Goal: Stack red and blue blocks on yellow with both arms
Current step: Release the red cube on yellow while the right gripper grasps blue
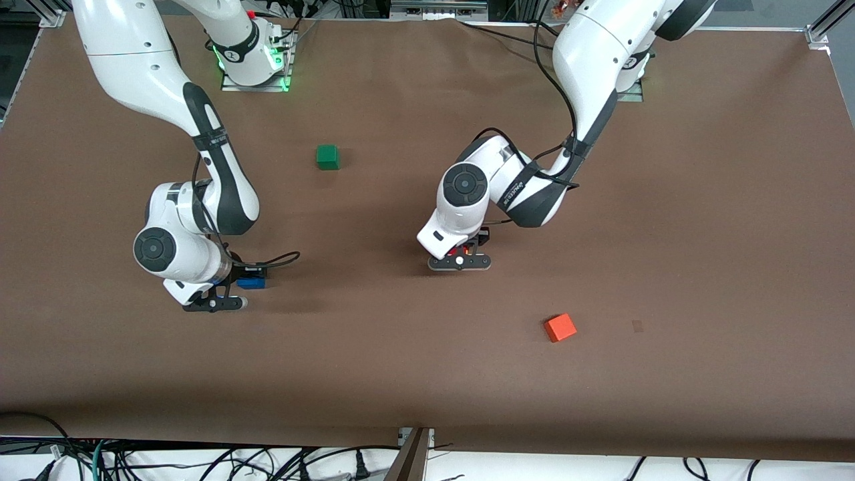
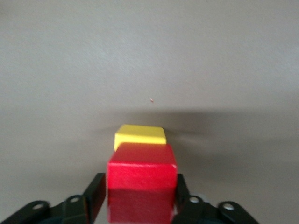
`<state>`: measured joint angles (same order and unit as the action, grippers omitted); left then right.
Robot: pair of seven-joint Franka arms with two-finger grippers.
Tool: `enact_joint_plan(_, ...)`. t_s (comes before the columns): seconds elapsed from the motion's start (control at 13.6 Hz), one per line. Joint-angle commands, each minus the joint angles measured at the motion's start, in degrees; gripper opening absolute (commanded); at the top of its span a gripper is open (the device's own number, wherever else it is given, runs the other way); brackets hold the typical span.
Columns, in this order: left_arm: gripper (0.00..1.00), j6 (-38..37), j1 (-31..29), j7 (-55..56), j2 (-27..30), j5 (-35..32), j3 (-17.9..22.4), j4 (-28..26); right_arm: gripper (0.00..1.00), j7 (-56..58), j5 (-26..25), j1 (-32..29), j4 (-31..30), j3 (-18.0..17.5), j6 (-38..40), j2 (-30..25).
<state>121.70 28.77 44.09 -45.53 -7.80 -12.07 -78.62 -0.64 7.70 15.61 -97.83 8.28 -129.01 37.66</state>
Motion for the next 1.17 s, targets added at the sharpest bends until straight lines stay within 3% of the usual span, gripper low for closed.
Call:
enact_joint_plan(0.0, 1.0, -2.0, -0.2, -0.6, -0.4, -1.3, 0.9, 5.5, 0.43, 1.5, 1.3, -0.3, -1.8, -0.5, -0.6, -2.0)
enact_joint_plan(0.29, 1.0, -12.8, -6.2, -1.4, 1.7, -1.0, 0.6, 13.4, 0.38, 1.4, 1.3, -0.1, 1.1, -0.5, 1.7, -2.4)
enact_joint_plan(0.51, 1.0, -16.8, -12.1, -7.3, 5.1, -0.9, 0.4, 16.0, 0.38, 0.0, 1.7, 0.4, 8.2, -2.2, 10.1, -2.8)
enact_joint_plan(0.81, 1.0, -20.2, -20.8, -15.8, 11.0, -0.8, 0.3, 15.7, 0.4, -16.6, 1.6, 3.9, 20.2, -6.4, 24.1, -2.7)
enact_joint_plan(1.1, 1.0, -27.2, -30.5, -31.4, 15.5, -0.3, 0.2, 15.9, 0.4, -33.6, 1.5, 13.9, 26.6, -7.3, 24.7, -2.2)
